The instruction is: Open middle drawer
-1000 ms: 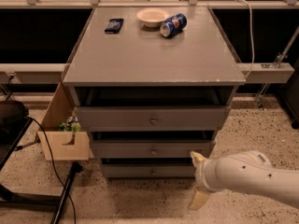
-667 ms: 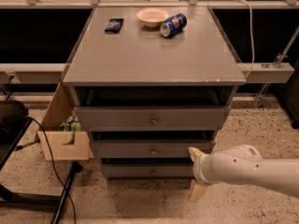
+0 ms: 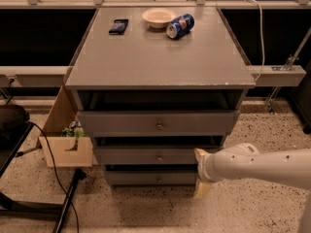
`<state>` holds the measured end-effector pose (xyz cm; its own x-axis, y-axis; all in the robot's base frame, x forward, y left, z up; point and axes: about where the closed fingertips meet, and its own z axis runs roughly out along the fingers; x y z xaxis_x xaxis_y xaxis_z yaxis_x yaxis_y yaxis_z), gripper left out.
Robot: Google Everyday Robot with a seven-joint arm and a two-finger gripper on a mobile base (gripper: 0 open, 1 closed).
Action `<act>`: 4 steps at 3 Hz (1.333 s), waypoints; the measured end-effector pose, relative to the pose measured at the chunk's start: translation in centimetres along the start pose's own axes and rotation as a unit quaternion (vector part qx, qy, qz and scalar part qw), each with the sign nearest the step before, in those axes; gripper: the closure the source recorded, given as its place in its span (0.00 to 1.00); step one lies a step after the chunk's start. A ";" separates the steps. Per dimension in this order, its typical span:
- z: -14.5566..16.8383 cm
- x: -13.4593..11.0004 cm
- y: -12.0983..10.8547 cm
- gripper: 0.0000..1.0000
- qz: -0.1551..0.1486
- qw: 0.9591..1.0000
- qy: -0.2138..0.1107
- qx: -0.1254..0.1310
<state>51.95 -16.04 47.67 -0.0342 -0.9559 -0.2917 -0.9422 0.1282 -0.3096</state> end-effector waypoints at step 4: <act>6.0 1.7 -6.3 0.00 -0.013 0.996 -0.084 -0.004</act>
Offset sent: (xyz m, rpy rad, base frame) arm 0.0830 -0.0190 -0.0395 0.1454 -0.0323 0.0477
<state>59.79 -16.91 43.66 0.0465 -0.9012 -0.4309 -0.9447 0.1005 -0.3122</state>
